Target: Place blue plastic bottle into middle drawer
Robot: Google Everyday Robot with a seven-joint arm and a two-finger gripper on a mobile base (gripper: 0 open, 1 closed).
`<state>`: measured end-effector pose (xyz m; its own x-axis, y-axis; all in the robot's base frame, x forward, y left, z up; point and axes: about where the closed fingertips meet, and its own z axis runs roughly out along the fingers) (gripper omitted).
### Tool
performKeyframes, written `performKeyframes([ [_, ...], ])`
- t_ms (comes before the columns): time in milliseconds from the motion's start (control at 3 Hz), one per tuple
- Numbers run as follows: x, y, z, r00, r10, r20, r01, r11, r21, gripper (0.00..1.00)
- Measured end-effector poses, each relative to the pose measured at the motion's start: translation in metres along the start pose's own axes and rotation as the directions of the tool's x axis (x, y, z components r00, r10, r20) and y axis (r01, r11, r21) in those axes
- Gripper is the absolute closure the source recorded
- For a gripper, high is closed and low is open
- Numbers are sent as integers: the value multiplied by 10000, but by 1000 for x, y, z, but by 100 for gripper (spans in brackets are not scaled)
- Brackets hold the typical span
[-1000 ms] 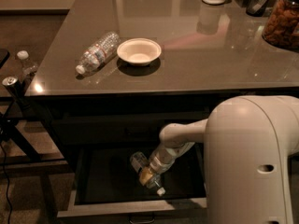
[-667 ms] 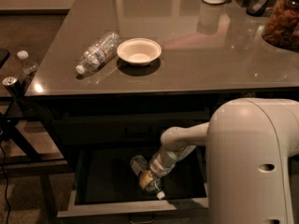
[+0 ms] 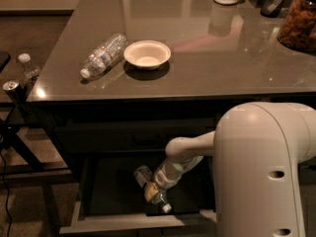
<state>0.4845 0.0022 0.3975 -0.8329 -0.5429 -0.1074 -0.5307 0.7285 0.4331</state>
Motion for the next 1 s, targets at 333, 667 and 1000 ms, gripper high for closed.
performKeyframes([
  [333,-16,-7,10,9997,-144,214,138,9995,267,100],
  [667,-17,-11,22,9991,3,429,-15,9996,286,100],
  [1000,-17,-12,24,9990,16,455,-29,9996,287,100],
])
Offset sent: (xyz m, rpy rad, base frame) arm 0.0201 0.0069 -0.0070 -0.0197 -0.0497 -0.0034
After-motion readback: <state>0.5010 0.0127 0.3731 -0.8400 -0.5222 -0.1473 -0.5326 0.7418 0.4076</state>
